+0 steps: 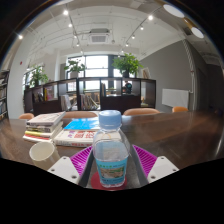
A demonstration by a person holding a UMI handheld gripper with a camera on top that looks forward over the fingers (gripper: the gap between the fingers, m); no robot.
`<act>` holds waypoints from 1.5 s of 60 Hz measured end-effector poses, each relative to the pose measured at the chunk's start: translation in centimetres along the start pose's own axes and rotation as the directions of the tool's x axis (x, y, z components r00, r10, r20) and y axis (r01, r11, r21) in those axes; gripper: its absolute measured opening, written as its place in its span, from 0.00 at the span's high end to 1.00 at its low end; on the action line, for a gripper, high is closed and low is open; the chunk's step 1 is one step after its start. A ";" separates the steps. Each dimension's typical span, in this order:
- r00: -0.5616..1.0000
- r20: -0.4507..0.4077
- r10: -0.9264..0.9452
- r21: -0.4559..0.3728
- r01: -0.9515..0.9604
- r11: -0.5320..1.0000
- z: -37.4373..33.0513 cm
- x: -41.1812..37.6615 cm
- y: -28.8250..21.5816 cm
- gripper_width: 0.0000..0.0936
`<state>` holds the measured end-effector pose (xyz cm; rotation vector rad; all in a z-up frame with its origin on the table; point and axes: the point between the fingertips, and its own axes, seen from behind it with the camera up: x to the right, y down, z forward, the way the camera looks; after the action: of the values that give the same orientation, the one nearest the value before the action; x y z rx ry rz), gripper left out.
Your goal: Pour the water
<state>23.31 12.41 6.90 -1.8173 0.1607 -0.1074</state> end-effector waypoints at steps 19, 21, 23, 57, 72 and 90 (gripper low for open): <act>0.996 0.043 0.074 -0.039 -0.073 0.997 -12.8 -4.1 2.3 0.10; 0.996 0.052 0.073 -0.050 -0.071 0.996 -14.8 -5.0 2.5 0.10; 0.996 0.058 0.072 -0.058 -0.069 0.996 -15.8 -5.9 3.2 0.10; 0.976 0.205 -0.068 -0.066 0.083 0.994 -32.1 -18.1 4.2 0.08; 0.979 0.198 -0.058 -0.022 0.063 0.998 -33.4 -18.7 1.8 0.08; 0.983 0.180 -0.045 0.019 0.042 0.999 -35.3 -18.7 -0.3 0.08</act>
<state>-0.69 -18.09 16.18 -1.8060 -0.0081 0.0256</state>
